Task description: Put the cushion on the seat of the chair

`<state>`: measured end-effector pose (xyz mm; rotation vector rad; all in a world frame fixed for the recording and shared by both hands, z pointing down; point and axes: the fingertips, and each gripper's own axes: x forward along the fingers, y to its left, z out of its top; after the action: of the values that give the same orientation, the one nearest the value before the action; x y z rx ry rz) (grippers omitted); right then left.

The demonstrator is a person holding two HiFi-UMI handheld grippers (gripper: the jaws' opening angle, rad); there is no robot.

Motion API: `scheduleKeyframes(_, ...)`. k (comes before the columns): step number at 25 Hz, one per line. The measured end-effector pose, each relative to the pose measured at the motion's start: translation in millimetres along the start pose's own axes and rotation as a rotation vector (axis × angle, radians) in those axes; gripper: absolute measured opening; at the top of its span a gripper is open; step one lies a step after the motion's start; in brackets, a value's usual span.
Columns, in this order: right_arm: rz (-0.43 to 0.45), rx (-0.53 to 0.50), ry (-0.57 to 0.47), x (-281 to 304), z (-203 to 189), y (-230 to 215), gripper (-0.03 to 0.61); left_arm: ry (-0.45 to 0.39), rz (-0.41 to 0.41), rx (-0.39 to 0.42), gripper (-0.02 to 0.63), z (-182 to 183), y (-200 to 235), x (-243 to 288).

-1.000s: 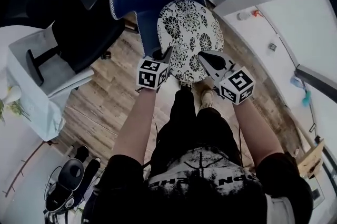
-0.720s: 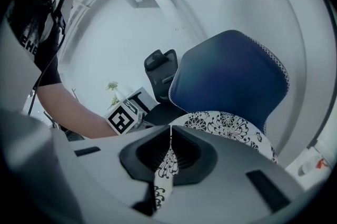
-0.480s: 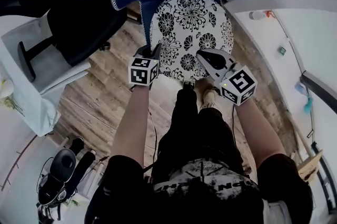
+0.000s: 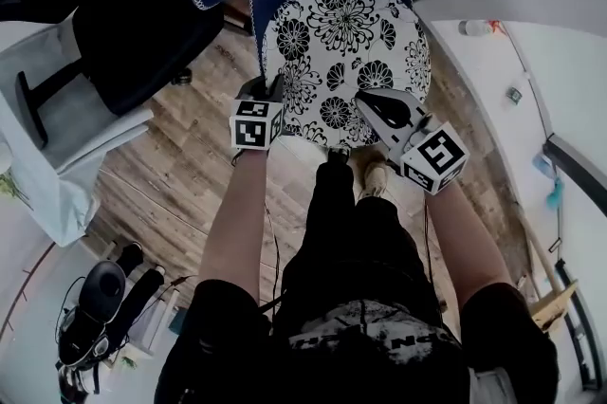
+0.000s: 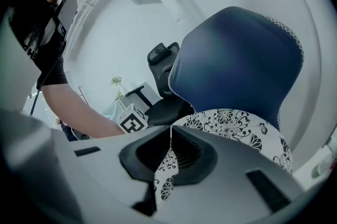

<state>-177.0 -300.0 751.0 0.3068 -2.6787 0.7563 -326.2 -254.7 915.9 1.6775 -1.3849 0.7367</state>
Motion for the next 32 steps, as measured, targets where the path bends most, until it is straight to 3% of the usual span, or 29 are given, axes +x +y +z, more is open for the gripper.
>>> scheduleKeyframes(9,0.064,0.017,0.017,-11,-16,16,0.02,0.08,0.065,0.048,0.028,-9,5,11)
scheduleKeyframes(14,0.074,-0.003,0.02,-15,-15,23,0.02,0.113,0.144,0.033,0.169,-11,17,6)
scheduleKeyframes(18,0.081,-0.016,0.005,-20,-8,28,0.02,0.11,0.173,0.059,0.225,-11,20,0)
scheduleKeyframes(26,0.089,-0.032,-0.015,-37,7,43,0.02,0.087,0.213,0.072,0.23,7,13,-33)
scheduleKeyframes(32,0.08,-0.048,-0.034,-58,28,54,0.02,-0.007,0.193,0.1,0.227,43,-17,-74)
